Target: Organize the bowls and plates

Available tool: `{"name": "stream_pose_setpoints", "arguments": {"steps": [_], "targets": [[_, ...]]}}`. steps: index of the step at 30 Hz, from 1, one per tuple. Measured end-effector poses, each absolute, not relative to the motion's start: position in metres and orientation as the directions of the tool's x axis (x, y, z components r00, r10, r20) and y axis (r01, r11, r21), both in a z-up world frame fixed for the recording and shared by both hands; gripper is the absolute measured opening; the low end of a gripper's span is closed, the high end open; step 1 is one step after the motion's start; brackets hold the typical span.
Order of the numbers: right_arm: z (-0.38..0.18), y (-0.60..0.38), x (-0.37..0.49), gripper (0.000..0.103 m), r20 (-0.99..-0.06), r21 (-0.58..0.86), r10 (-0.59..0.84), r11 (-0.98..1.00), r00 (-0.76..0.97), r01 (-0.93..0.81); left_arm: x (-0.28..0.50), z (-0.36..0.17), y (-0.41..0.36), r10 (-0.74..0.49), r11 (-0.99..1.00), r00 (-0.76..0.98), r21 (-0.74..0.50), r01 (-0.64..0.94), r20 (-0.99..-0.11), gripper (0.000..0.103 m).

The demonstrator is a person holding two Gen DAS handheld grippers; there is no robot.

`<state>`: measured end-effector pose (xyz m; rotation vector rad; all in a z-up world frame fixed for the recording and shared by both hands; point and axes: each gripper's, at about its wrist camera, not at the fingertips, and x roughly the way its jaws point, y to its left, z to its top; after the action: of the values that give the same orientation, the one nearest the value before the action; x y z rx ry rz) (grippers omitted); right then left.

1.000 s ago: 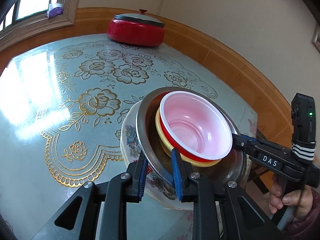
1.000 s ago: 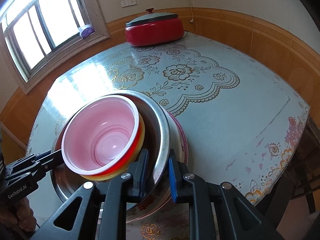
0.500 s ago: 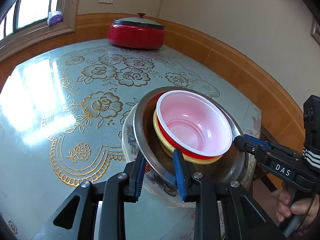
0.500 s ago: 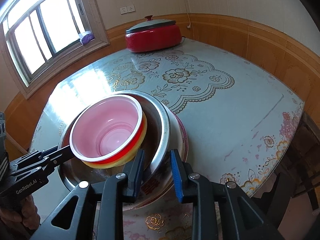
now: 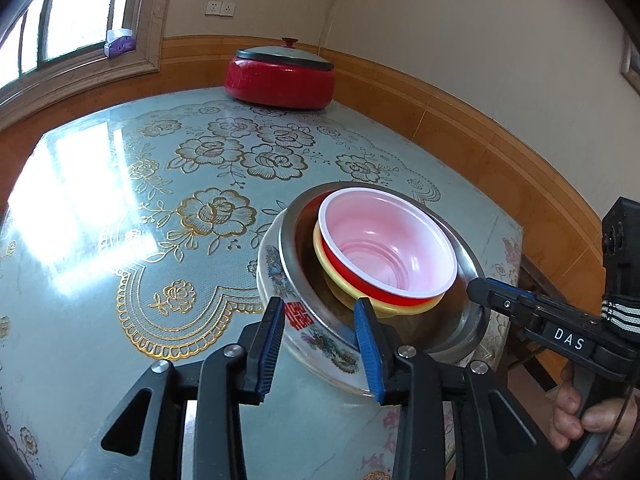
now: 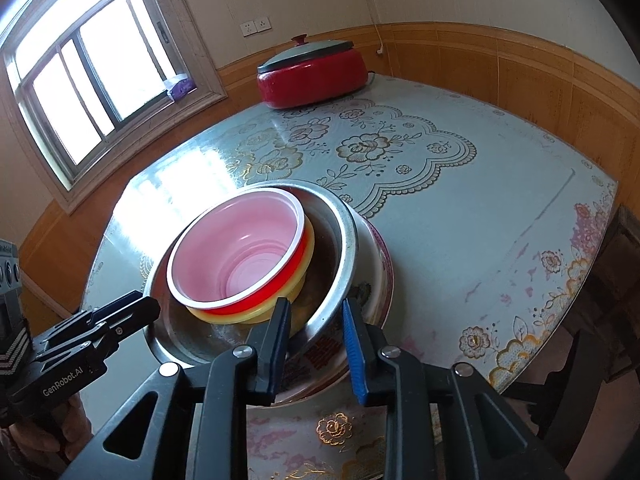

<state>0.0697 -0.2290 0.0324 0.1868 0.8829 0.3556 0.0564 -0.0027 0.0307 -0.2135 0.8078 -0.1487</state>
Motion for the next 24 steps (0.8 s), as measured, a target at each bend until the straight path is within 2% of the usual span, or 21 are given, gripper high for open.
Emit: {"name": "stream_pose_setpoints", "arguments": {"steps": [6,16,24], "targets": [[0.041,-0.246,0.053,0.027,-0.676,0.346,0.397,0.915,0.621,-0.208,0.038,0.034,0.020,-0.191,0.966,0.705,-0.258,0.011,-0.683,0.040],[0.005,-0.250,0.043,0.027,-0.721,0.420,0.445,0.890,0.531,-0.175,0.037,0.005,0.019,-0.177,0.972,0.652,-0.234,-0.001,-0.738,0.040],[0.000,-0.247,0.044,0.029,-0.703,0.492,0.506,0.853,0.500,-0.171,0.046,0.003,0.013,-0.159,0.980,0.651,-0.196,0.016,-0.743,0.032]]}}
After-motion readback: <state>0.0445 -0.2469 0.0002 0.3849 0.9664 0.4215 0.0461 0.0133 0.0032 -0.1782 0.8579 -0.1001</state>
